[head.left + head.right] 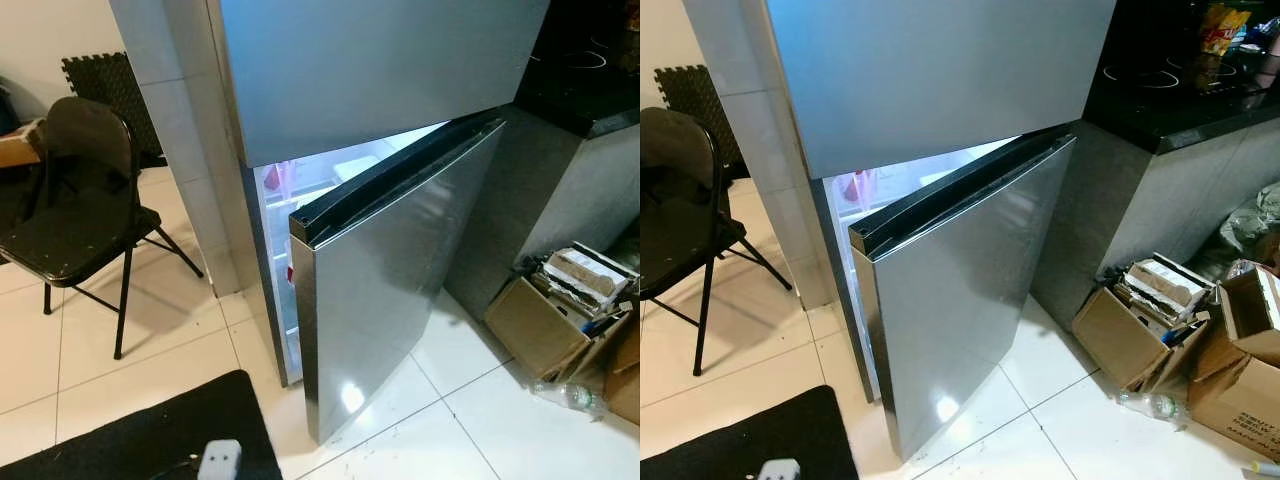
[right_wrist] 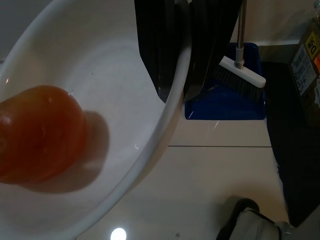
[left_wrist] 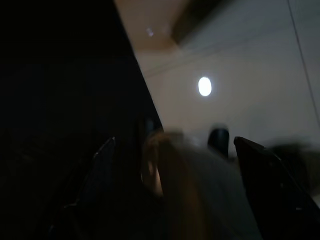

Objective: Restocking fridge

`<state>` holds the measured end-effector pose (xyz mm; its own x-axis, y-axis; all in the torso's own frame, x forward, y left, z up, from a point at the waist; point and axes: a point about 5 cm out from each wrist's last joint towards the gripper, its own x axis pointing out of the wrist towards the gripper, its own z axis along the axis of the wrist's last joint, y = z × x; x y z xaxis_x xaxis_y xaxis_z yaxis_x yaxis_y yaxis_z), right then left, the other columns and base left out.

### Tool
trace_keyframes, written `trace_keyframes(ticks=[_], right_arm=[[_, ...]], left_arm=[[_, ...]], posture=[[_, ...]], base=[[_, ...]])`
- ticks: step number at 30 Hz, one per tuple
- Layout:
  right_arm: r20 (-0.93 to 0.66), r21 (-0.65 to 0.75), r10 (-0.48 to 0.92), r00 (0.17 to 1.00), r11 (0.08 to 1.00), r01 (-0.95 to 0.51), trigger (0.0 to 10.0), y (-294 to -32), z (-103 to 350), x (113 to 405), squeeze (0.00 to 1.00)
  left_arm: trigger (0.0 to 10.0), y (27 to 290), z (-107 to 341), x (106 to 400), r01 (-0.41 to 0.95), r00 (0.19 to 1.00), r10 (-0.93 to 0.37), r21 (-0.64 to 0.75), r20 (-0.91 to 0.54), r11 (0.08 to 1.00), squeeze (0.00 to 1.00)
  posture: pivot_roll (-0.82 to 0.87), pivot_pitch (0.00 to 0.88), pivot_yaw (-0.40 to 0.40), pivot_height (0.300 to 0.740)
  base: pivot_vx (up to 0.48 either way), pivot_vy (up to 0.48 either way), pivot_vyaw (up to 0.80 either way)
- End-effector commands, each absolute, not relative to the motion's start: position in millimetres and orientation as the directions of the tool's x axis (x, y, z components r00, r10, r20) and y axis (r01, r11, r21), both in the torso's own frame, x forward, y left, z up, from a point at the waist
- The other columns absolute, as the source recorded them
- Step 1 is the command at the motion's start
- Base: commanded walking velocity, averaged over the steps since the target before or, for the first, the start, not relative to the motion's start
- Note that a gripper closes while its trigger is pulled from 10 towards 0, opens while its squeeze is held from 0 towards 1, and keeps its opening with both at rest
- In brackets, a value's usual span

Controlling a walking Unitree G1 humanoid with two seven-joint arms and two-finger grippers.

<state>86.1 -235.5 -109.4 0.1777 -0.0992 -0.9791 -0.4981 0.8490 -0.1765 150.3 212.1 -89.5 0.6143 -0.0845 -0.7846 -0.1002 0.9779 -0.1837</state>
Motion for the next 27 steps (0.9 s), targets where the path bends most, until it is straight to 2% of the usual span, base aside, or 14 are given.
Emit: trace_keyframes(ticks=[1, 2, 3, 6, 7, 10, 11, 12, 13, 15, 16, 18, 21, 27], right_arm=[[-0.978, -0.184, -0.105, 0.182, 0.849, -0.495, 10.0, -237, -109, 86, 0.00], [-0.978, -0.184, -0.105, 0.182, 0.849, -0.495, 10.0, -237, -109, 86, 0.00], [-0.978, -0.184, -0.105, 0.182, 0.850, -0.494, 10.0, -236, -109, 86, 0.00], [-0.978, -0.183, -0.105, 0.182, 0.850, -0.493, 10.0, -236, -109, 86, 0.00], [-0.978, -0.182, -0.104, 0.182, 0.851, -0.492, 10.0, -236, -109, 86, 0.00], [-0.978, -0.181, -0.103, 0.182, 0.851, -0.492, 10.0, -236, -109, 86, 0.00], [-0.978, -0.181, -0.103, 0.182, 0.852, -0.491, 10.0, -236, -109, 86, 0.00], [-0.978, -0.181, -0.103, 0.182, 0.852, -0.491, 10.0, -236, -109, 86, 0.00], [-0.978, -0.181, -0.103, 0.182, 0.853, -0.490, 10.0, -236, -109, 86, 0.00], [-0.978, -0.181, -0.103, 0.183, 0.853, -0.490, 10.0, -236, -109, 86, 0.00], [-0.978, -0.181, -0.103, 0.183, 0.853, -0.489, 10.0, -236, -109, 86, 0.00], [-0.978, -0.181, -0.102, 0.183, 0.853, -0.489, 10.0, -235, -110, 86, 0.00], [-0.978, -0.177, -0.095, 0.187, 0.854, -0.489, 10.0, -232, -110, 89, 0.00], [-0.977, -0.173, -0.087, 0.195, 0.856, -0.487, 10.0, -227, -110, 93, 0.00]], left_arm=[[10.0, 233, -78, 164, -0.181, 0.687, -0.013, -0.188, -0.727, 0.965, 0.00], [10.0, 233, -78, 164, -0.181, 0.687, -0.013, -0.188, -0.727, 0.965, 0.00], [10.0, 246, -64, 184, -0.217, 0.757, 0.030, -0.208, -0.653, 0.954, 0.00], [10.0, 251, -58, 191, -0.230, 0.779, 0.049, -0.213, -0.626, 0.950, 0.00], [10.0, 265, -40, 212, -0.246, 0.833, 0.087, -0.226, -0.546, 0.943, 0.00], [10.0, 271, -27, 228, -0.238, 0.871, 0.090, -0.256, -0.483, 0.937, 0.00], [10.0, 273, -12, 245, -0.204, 0.908, 0.072, -0.286, -0.412, 0.936, 0.00], [10.0, 273, -12, 245, -0.204, 0.908, 0.072, -0.286, -0.412, 0.936, 0.00], [4.0, 267, 9, 268, -0.107, 0.953, 0.001, -0.332, -0.304, 0.937, 0.00], [4.0, 264, 17, 276, -0.065, 0.964, -0.031, -0.347, -0.265, 0.936, 0.00], [0.0, 258, 25, 286, -0.003, 0.973, -0.080, -0.361, -0.216, 0.933, 0.00], [0.0, 254, 30, 291, 0.035, 0.976, -0.111, -0.369, -0.186, 0.929, 0.00], [0.0, 219, 61, 321, 0.269, 0.953, -0.300, -0.377, -0.025, 0.886, 0.00], [0.0, 188, 85, 340, 0.420, 0.904, -0.421, -0.341, 0.076, 0.841, 0.00]], posture=[[0.00, 0.000, -0.038, 0.740], [0.00, 0.000, -0.038, 0.740], [0.00, 0.000, -0.037, 0.740], [0.00, 0.000, -0.036, 0.740], [0.00, 0.000, -0.036, 0.740], [0.00, 0.000, -0.036, 0.740], [0.00, 0.000, -0.037, 0.740], [0.00, 0.000, -0.037, 0.740], [0.00, 0.000, -0.037, 0.740], [0.00, 0.000, -0.037, 0.740], [0.00, 0.000, -0.037, 0.740], [0.00, 0.000, -0.037, 0.740], [0.00, 0.000, -0.035, 0.740], [-0.02, 0.000, -0.032, 0.740]], base=[[0.000, 0.000, 0.00], [0.000, 0.000, 0.00], [0.000, 0.000, 0.00], [0.000, 0.000, 0.00], [0.000, 0.000, 0.00], [0.000, 0.000, 0.00], [0.000, 0.000, 0.00], [0.000, 0.000, 0.00], [0.000, 0.000, 0.00], [0.000, 0.000, 0.00], [0.000, 0.000, 0.00], [0.000, 0.000, 0.00], [0.000, 0.000, 0.00], [0.000, 0.000, 0.00]])
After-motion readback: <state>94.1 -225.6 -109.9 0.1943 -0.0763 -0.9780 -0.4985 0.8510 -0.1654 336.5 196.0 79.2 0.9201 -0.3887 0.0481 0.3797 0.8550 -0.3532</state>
